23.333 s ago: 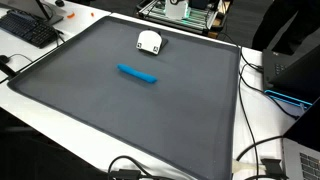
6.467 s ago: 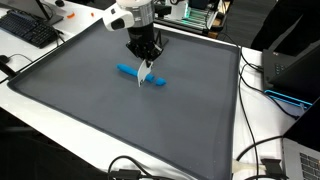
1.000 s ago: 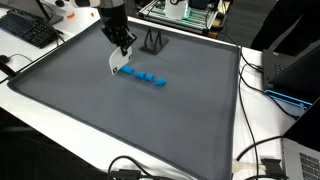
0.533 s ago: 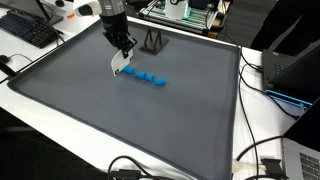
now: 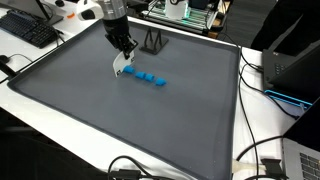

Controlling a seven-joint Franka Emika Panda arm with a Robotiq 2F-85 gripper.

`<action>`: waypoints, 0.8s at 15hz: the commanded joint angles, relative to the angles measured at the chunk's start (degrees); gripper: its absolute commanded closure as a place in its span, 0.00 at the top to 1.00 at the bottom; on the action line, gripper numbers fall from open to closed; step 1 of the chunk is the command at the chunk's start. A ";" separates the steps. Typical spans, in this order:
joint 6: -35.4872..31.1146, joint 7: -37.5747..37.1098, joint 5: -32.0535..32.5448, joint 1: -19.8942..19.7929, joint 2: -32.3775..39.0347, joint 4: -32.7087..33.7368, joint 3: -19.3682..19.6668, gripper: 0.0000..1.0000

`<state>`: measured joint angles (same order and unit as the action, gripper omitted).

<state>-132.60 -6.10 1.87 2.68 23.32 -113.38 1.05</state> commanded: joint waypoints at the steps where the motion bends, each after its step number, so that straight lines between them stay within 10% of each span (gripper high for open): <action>1: -1.81 1.79 -1.63 -1.05 1.29 -2.42 -0.82 0.01; 12: 0.23 0.31 -2.84 -0.52 -1.67 -3.39 -1.03 0.01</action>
<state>-133.59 -5.25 -0.45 2.02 23.27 -114.38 0.52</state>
